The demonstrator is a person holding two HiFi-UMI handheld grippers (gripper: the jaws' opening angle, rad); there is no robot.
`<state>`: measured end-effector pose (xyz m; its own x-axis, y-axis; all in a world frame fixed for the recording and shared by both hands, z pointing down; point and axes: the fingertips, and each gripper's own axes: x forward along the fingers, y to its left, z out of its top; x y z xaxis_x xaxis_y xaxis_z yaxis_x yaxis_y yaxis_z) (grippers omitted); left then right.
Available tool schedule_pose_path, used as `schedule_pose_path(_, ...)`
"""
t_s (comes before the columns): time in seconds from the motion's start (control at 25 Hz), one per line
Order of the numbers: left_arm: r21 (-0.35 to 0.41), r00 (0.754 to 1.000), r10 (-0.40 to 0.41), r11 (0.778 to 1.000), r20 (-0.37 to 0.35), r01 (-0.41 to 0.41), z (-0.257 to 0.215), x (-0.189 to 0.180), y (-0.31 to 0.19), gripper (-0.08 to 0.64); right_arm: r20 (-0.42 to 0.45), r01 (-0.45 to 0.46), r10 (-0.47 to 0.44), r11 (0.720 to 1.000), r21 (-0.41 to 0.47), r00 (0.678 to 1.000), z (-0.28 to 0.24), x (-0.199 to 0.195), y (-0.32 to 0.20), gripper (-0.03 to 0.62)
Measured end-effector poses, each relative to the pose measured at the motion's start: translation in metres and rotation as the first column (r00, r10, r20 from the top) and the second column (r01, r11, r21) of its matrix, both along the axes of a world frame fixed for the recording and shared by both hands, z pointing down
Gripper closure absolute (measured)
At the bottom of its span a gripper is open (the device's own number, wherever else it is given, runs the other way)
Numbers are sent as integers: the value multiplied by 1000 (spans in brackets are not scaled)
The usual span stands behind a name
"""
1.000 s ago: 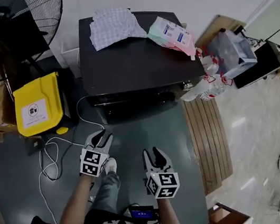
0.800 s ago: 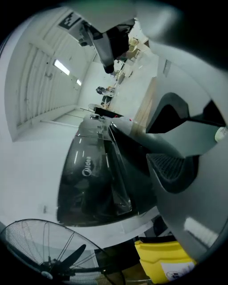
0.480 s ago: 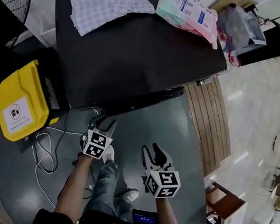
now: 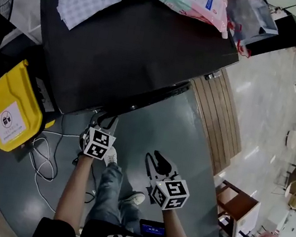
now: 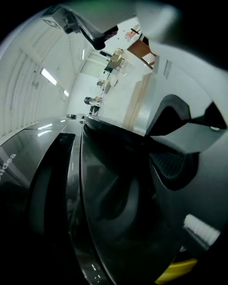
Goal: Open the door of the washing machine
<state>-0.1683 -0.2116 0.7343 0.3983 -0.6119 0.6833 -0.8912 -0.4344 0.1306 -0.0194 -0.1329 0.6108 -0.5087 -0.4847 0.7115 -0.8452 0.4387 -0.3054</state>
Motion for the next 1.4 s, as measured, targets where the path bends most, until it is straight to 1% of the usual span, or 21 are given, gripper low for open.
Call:
schedule_pose_path(0.2,-13,1000,-2,1000,26,2,0,1,1,460,2,-7,7,1000,-13,1000,2,-1,-1,480)
schedule_pose_path(0.28,-18,999,12,1000,33,-12,0,3,3,463,0,-8,8,1000,-14,1000,3,-3,-3,480)
schedule_pose_path(0.4,-35,998,57,998,17,-56,0,14,18,472,1,-26,26,1000,-15,1000,4,-5,-8,480)
schedule_pose_path(0.56,-67,994,105,992,-31,-107,1,44,49,474,-10,-59,58,998,-25,998,9,-3,-16,466)
schedule_pose_path(0.68,-82,983,176,980,-47,-179,1,67,70,469,59,-116,119,992,-53,991,11,-6,-24,427)
schedule_pose_path(0.72,-86,978,204,974,-52,-208,1,75,76,469,63,-134,138,989,-59,988,13,-7,-27,415)
schedule_pose_path(0.76,-91,971,232,967,-57,-236,1,82,82,468,46,-148,151,987,-56,988,16,-7,-31,403)
schedule_pose_path(0.84,-97,958,280,953,-64,-285,1,97,93,468,-23,-184,184,982,-37,983,23,-2,-37,380)
schedule_pose_path(0.92,-99,943,323,939,-74,-330,0,111,103,471,-87,-227,224,974,-18,971,30,5,-40,380)
schedule_pose_path(0.96,-99,934,348,930,-76,-355,0,119,109,472,-113,-237,235,971,-12,965,33,7,-41,368)
schedule_pose_path(1.08,-82,892,451,888,-42,-453,-1,143,125,483,-188,-250,244,968,-4,951,44,15,-42,366)
schedule_pose_path(1.12,-74,879,476,875,-38,-478,-1,151,130,482,-220,-251,244,968,-2,944,48,19,-40,378)
schedule_pose_path(1.16,-72,870,489,868,-52,-492,-2,158,134,483,-250,-250,242,968,-2,938,53,25,-39,391)
schedule_pose_path(1.24,-76,868,485,866,-110,-494,-5,167,138,480,-284,-248,237,969,-2,929,58,35,-35,405)
schedule_pose_path(1.32,-66,873,460,877,-162,-475,-11,168,138,481,-289,-243,232,970,-4,929,59,43,-32,410)
schedule_pose_path(1.4,-39,880,437,892,-187,-451,-19,163,134,494,-284,-241,227,970,-13,932,60,52,-28,415)
